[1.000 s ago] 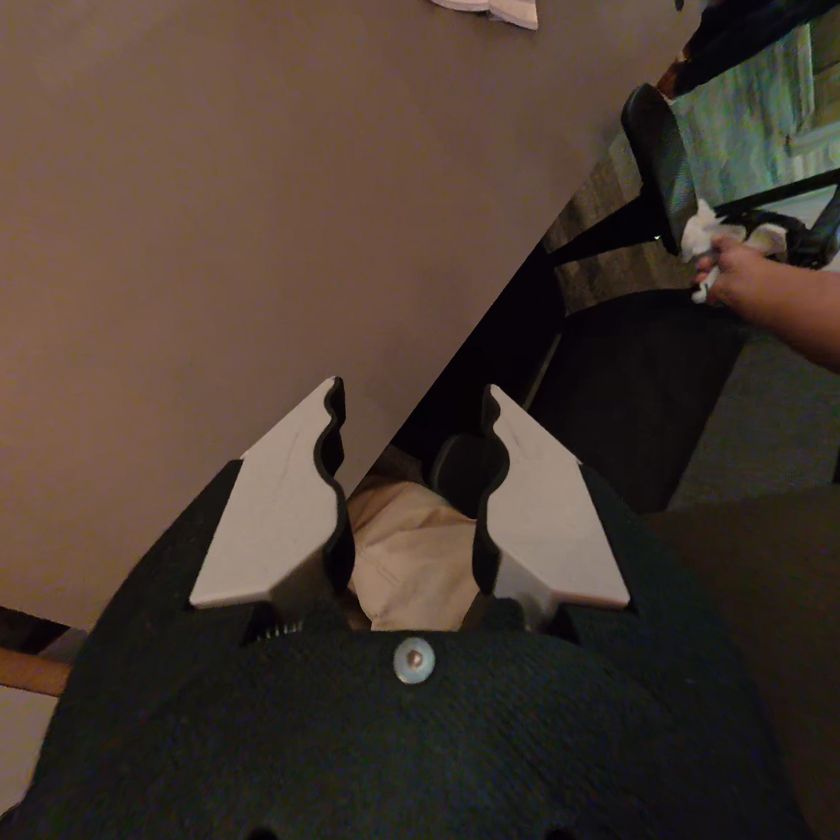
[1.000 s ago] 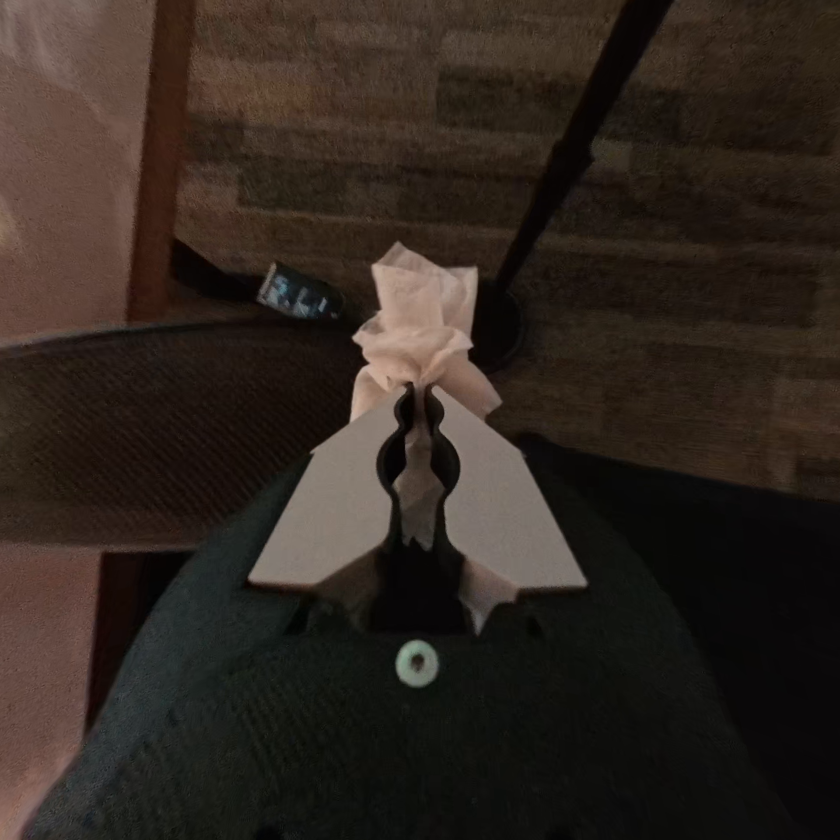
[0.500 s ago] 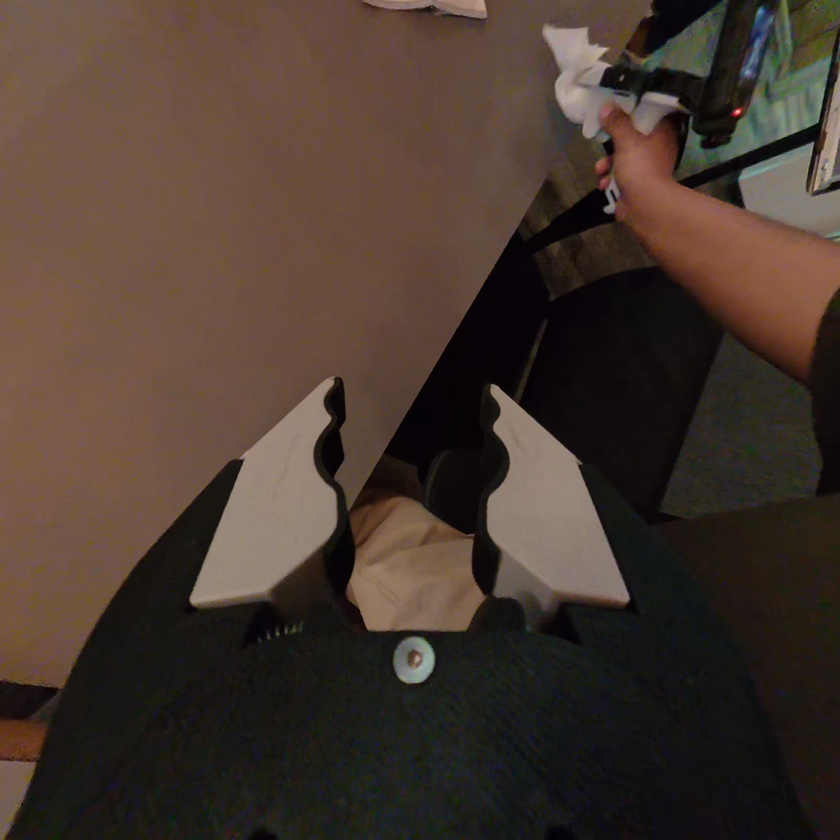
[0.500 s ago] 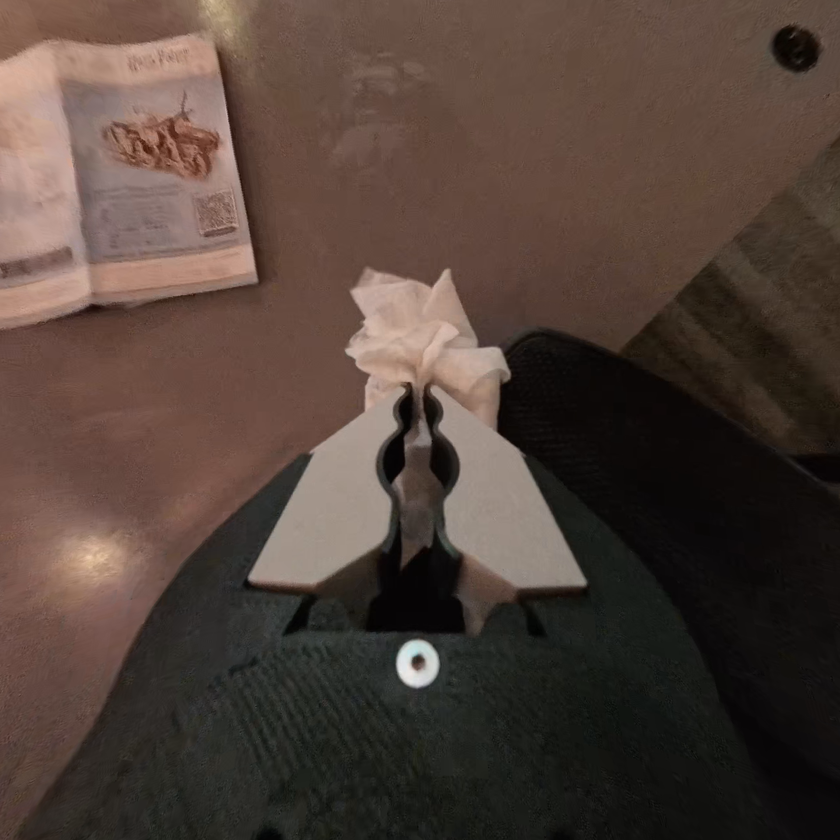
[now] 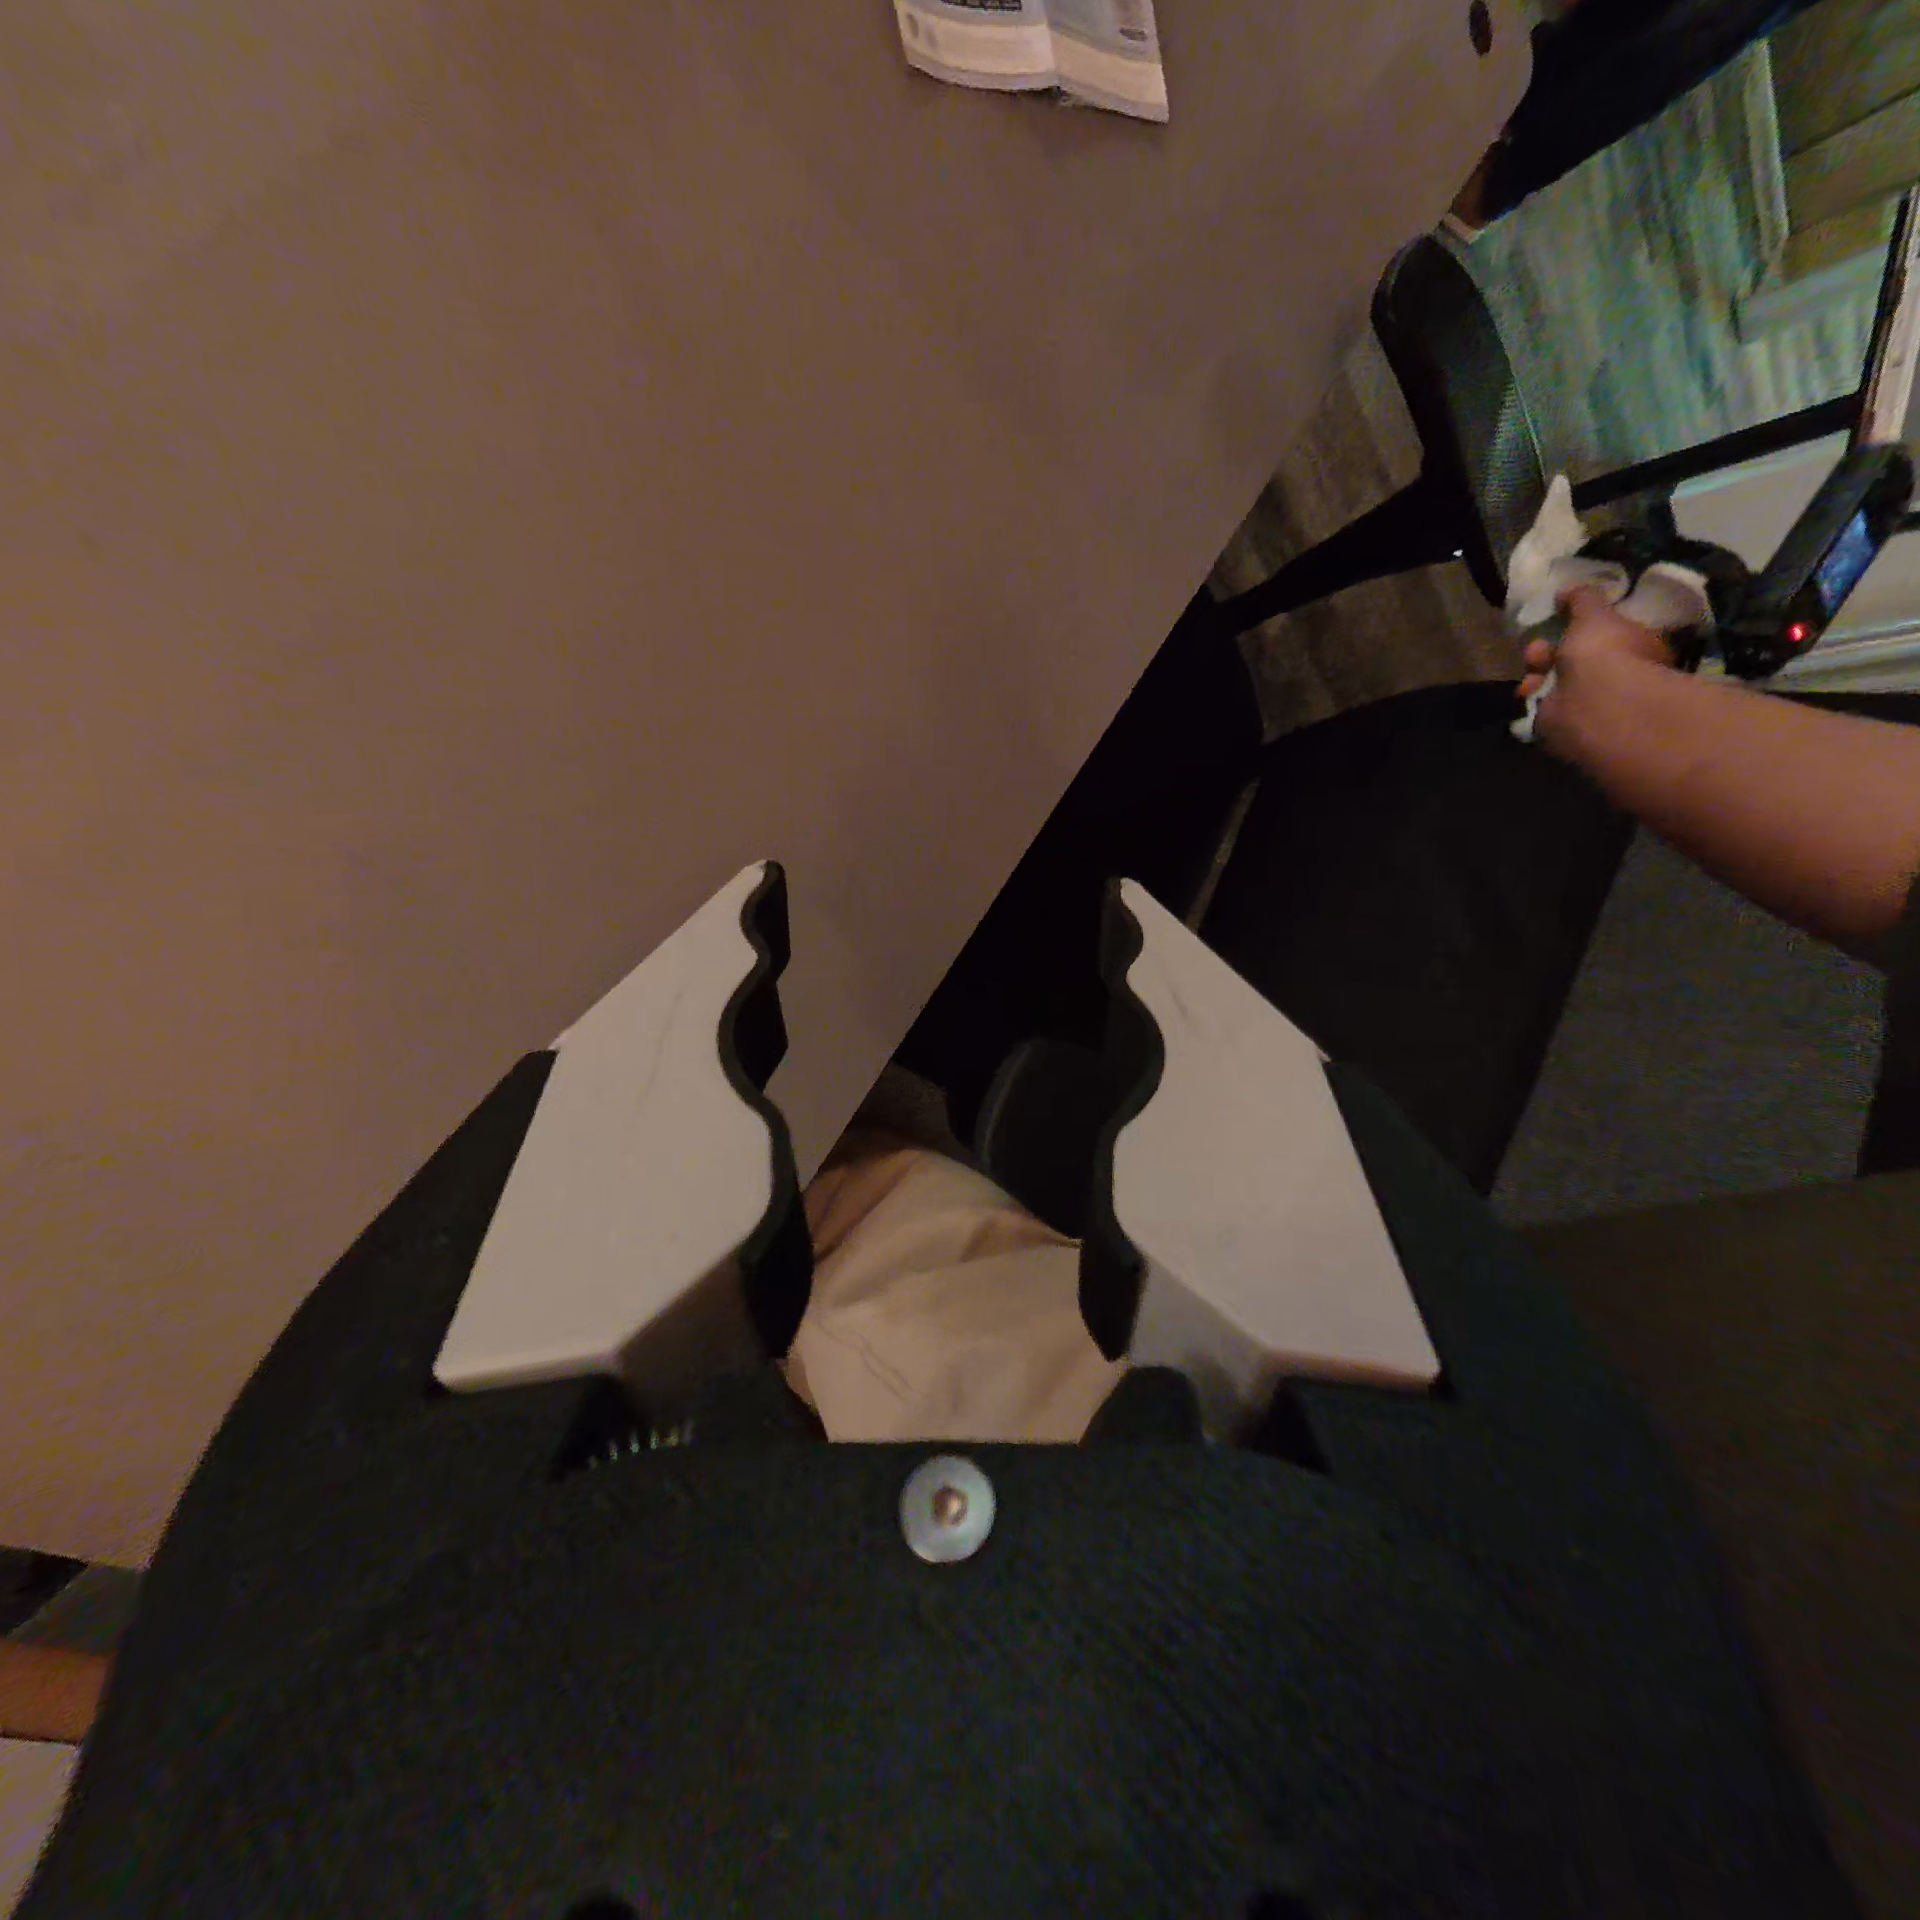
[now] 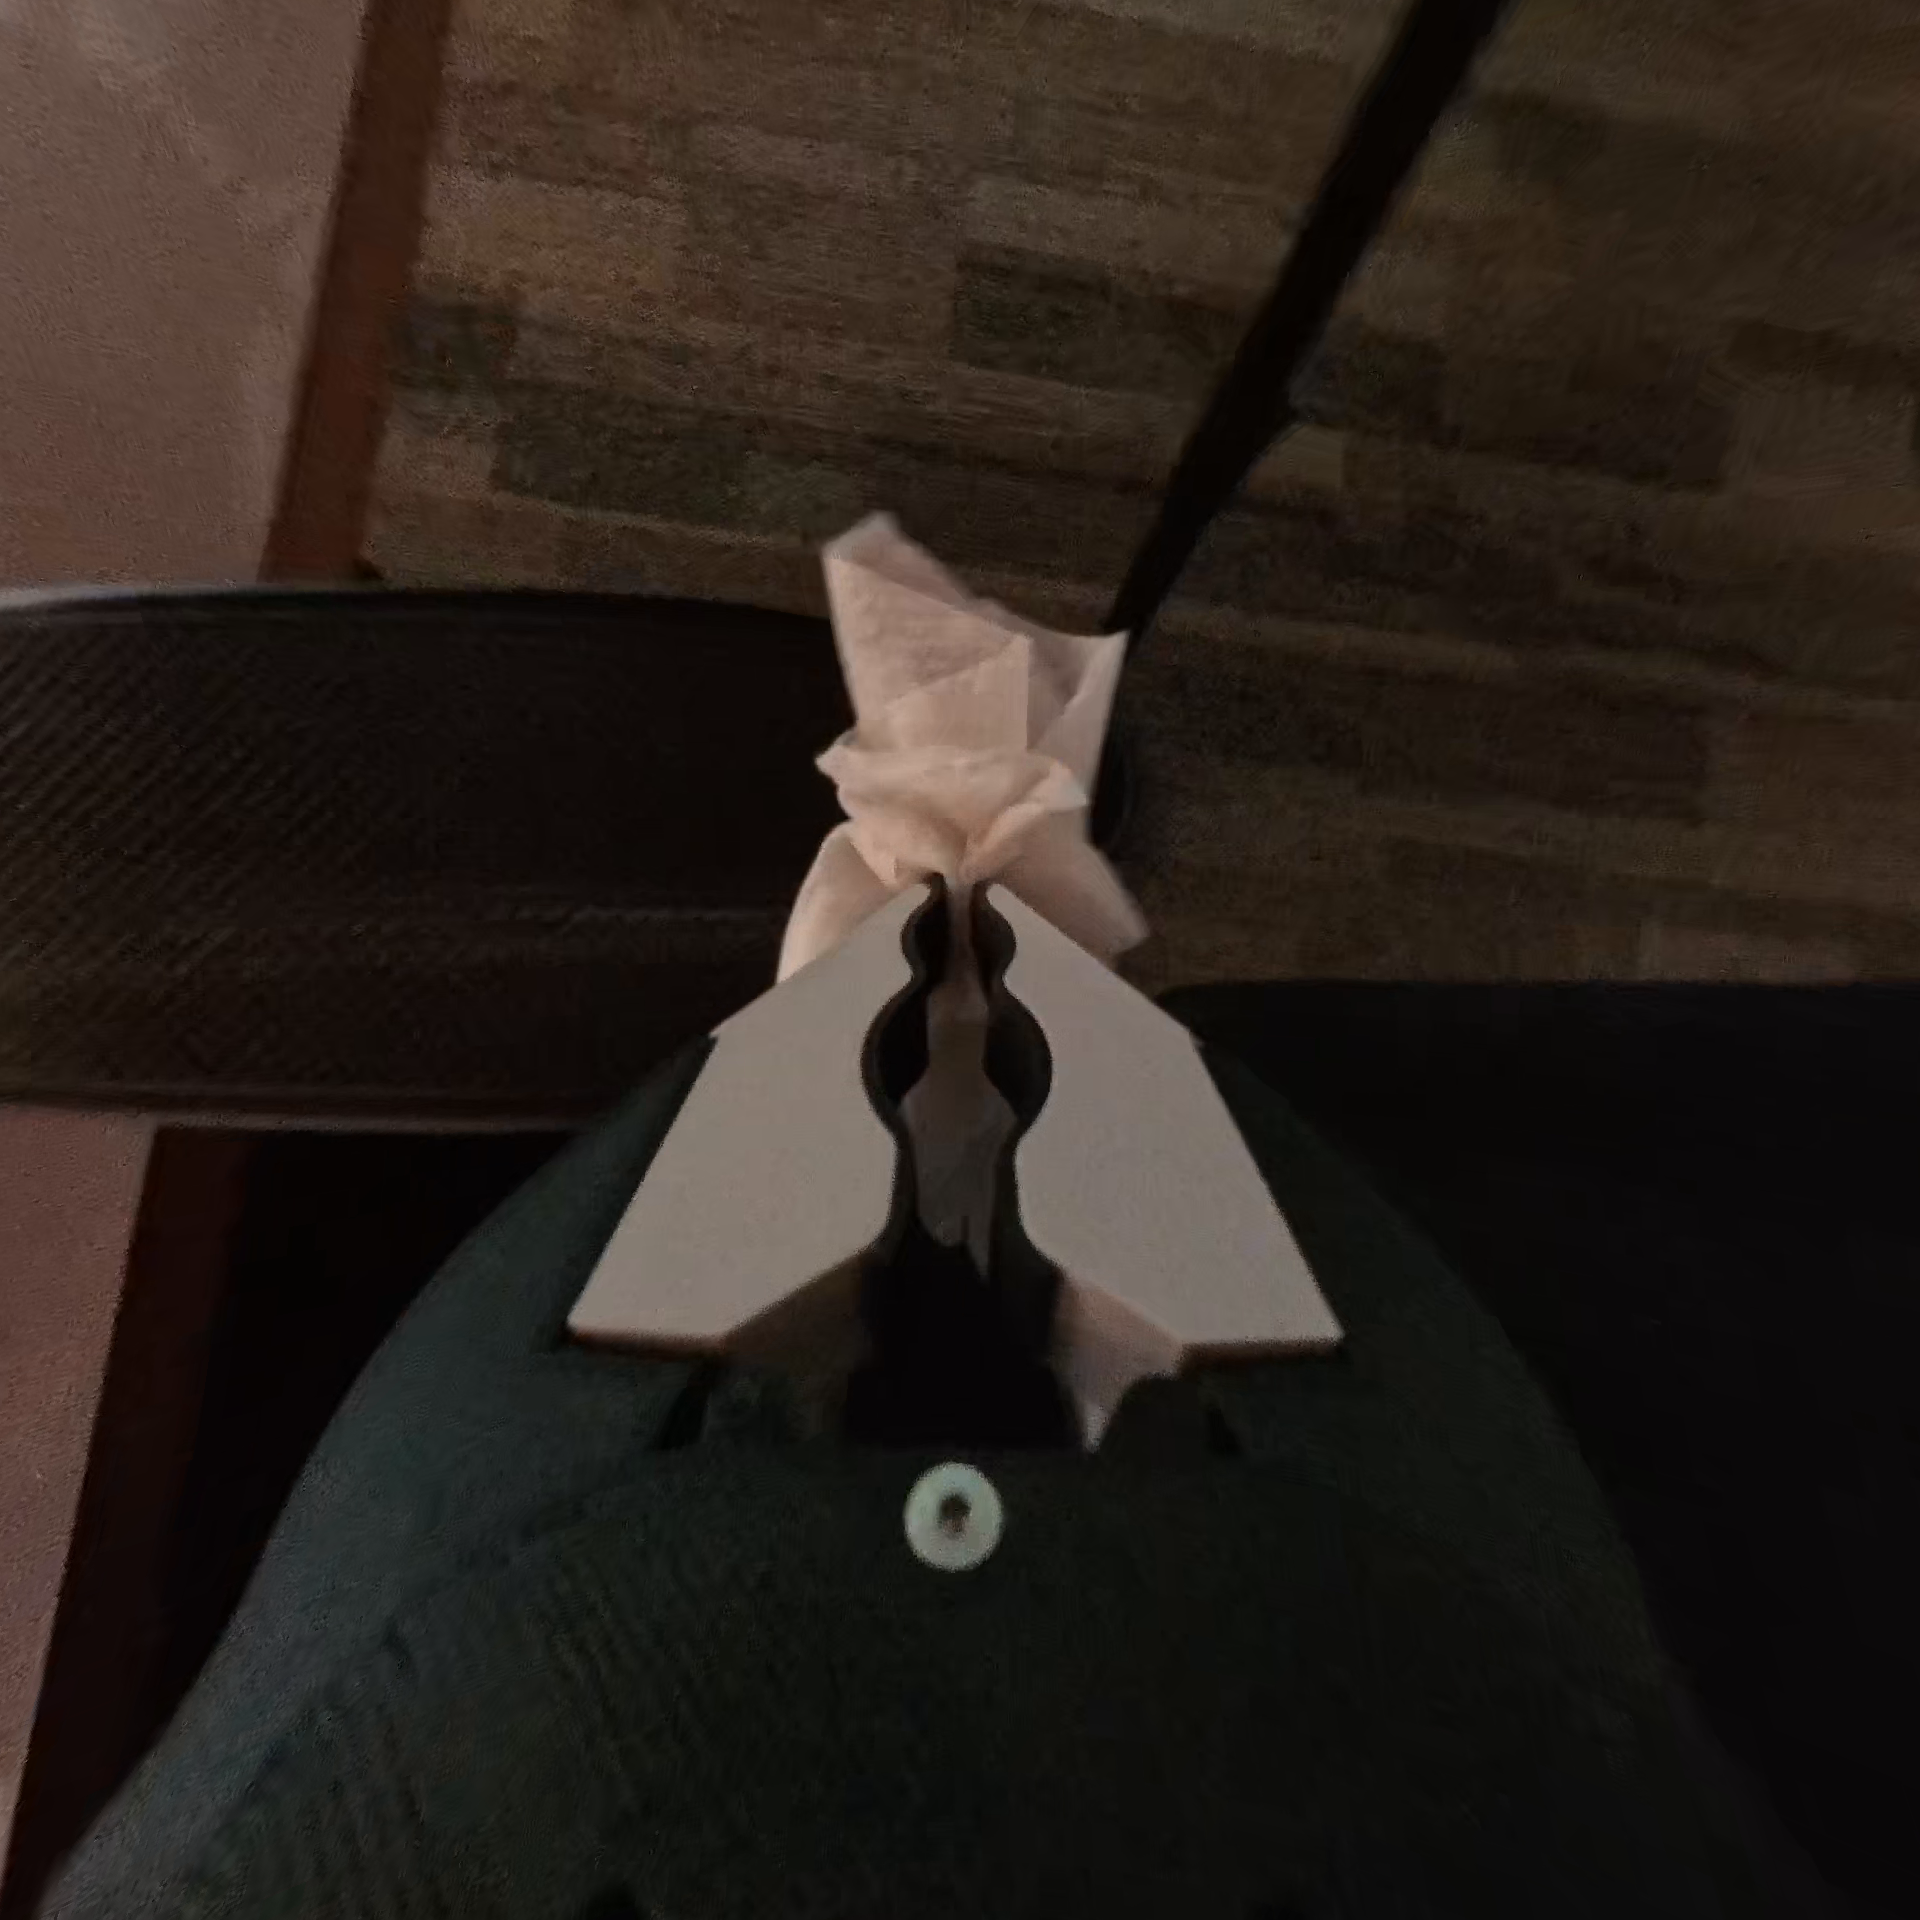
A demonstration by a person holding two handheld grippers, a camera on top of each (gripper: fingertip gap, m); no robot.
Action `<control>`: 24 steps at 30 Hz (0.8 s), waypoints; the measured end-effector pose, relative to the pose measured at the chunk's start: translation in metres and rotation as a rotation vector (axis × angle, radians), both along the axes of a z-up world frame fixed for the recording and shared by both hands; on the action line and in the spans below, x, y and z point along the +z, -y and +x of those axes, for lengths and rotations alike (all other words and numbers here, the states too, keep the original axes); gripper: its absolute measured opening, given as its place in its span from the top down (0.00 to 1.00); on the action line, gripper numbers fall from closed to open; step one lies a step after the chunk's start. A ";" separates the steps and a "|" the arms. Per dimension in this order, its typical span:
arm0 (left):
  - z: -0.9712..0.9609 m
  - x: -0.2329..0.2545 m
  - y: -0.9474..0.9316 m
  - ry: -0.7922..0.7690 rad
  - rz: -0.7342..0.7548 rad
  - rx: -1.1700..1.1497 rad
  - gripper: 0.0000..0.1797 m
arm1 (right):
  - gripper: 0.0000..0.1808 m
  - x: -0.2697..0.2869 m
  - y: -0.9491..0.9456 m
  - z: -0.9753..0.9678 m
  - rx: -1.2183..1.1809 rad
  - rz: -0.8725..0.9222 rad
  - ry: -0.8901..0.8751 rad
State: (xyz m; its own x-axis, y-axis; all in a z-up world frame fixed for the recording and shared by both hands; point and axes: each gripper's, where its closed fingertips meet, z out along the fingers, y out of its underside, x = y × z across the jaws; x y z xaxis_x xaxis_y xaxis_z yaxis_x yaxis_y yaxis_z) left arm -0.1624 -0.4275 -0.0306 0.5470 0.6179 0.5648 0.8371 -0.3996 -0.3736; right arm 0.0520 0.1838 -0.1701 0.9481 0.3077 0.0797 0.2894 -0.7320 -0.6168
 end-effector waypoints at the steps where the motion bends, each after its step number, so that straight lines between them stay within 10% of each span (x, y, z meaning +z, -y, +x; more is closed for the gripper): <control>1: 0.000 -0.001 -0.001 0.000 -0.002 -0.007 0.69 | 0.99 0.003 0.009 -0.023 0.098 0.015 -0.010; 14: 0.009 0.001 -0.008 -0.002 0.002 -0.050 0.69 | 0.99 0.000 -0.029 0.001 -0.311 -0.020 -0.183; 24: 0.014 0.000 -0.023 -0.010 0.005 -0.102 0.69 | 0.98 0.007 0.016 -0.221 0.621 0.006 0.046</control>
